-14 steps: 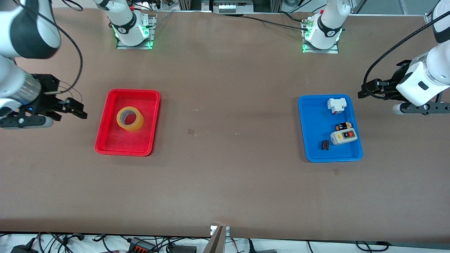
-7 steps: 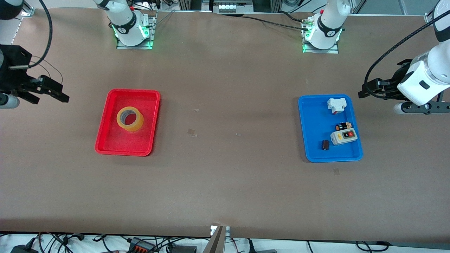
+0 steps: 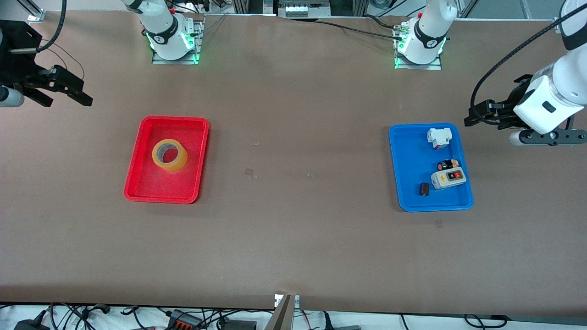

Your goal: Place and move tape with both arms

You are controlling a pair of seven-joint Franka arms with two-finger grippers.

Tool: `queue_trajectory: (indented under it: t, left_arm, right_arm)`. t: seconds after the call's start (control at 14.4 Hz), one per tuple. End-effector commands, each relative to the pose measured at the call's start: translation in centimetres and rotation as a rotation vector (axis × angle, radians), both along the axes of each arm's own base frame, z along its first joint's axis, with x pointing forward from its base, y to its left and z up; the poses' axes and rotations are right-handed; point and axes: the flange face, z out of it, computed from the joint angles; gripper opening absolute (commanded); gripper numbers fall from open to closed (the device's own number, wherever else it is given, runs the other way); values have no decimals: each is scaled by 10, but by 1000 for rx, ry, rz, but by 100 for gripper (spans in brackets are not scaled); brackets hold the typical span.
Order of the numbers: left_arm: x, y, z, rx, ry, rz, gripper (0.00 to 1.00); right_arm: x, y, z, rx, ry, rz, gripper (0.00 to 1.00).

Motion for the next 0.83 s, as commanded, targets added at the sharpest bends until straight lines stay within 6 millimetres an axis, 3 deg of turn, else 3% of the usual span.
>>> queue_trajectory:
  t: [0.0,0.14,0.76]
  left_arm:
    - [-25,2,9,9,-27,-11,100]
    - [-28,2,17,10,-7,-29,100]
    - [-22,0,15,14,15,-35,100]
  right_arm:
    - [-4,1,-12,-1,3,-1,99]
    - [-3,1,-17,-2,2,14,99]
    - [1,2,-23,-3,-8,51,99]
